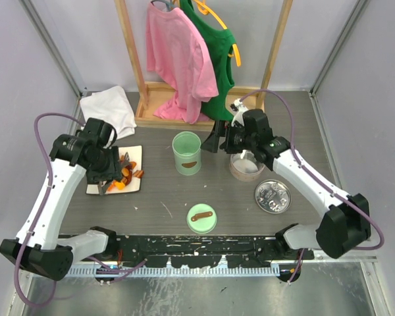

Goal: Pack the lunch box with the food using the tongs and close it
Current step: Move the packing box to the center of the board, then pick up the fake food from the plate.

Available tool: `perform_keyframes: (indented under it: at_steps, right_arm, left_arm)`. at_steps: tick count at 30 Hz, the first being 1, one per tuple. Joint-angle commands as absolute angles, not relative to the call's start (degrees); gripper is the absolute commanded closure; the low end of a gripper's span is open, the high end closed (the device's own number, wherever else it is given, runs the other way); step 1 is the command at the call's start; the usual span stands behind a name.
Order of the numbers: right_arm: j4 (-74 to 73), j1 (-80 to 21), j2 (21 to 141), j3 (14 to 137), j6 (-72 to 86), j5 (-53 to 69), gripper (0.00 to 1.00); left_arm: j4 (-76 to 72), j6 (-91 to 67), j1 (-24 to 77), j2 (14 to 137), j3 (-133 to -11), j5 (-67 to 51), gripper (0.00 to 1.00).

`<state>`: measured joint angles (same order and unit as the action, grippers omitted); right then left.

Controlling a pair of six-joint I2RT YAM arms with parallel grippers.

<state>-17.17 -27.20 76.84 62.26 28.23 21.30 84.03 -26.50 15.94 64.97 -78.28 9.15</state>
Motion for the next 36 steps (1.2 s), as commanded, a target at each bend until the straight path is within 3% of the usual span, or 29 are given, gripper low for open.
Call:
perform_keyframes:
  at_steps: [1,12,36]
  right_arm:
    - [-17.14,-27.2,72.14,59.31,29.42,17.94,0.0]
    - [-18.58,-27.17,68.96,56.32,29.59,17.13,0.0]
    - [-19.86,-27.16,69.83,55.22,28.31,17.3,0.0]
  left_arm:
    - [81.27,-25.31,12.49,65.64,-79.55,9.74,0.45]
    - [75.51,-17.52,4.08,71.75,-80.09,4.1,0.46]
    - [71.77,-13.92,0.26,81.2,-82.57,5.88,0.55]
